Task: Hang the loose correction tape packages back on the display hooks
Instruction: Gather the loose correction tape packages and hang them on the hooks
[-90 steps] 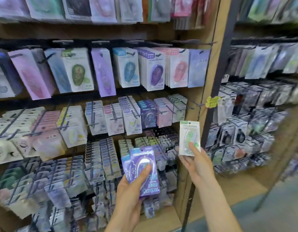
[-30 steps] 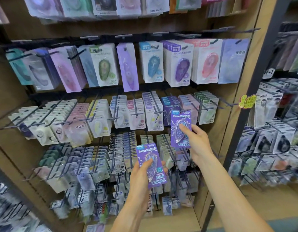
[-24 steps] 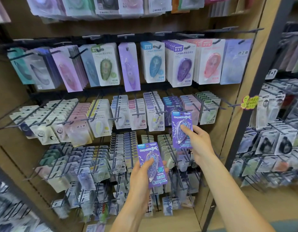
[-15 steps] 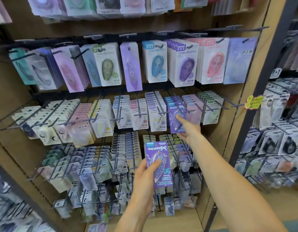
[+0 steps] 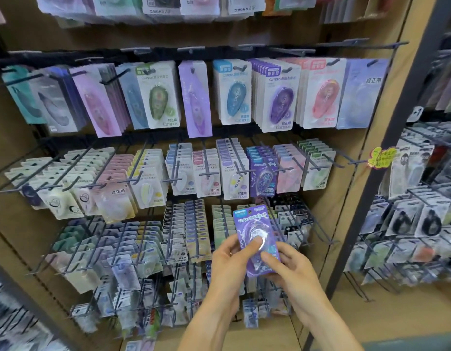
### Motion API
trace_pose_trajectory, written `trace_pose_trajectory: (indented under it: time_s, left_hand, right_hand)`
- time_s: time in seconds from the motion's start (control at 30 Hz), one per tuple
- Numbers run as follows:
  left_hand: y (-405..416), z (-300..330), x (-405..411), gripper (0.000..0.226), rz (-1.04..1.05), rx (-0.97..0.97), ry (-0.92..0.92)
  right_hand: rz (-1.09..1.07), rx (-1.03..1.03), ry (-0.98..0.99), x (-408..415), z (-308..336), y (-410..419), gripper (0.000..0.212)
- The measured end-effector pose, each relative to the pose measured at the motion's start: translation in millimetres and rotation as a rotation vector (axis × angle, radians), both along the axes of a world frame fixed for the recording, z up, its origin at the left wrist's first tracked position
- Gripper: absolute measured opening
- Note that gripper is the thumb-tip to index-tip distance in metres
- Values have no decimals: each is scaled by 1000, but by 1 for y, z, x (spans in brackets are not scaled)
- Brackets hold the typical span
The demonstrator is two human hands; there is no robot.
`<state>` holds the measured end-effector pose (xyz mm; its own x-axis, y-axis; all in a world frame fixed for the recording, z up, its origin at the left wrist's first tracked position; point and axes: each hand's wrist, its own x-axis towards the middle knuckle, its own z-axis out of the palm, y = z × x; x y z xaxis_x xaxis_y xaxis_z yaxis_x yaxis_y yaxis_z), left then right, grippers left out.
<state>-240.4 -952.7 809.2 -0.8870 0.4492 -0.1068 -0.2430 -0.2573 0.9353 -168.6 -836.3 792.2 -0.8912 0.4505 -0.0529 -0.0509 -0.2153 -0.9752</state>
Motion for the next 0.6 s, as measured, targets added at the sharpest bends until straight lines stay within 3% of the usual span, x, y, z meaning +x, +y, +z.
trace_pose_trajectory:
  time_s: [0.23,0.6]
  left_hand:
    - [11,12,-3,31,-27,-67,11]
    - [-43,-28,-2,11,55,-237,-132]
  right_hand:
    - [-211,-101,122,-25,14,29,24]
    - [-259,-111,95,-59,31,51,21]
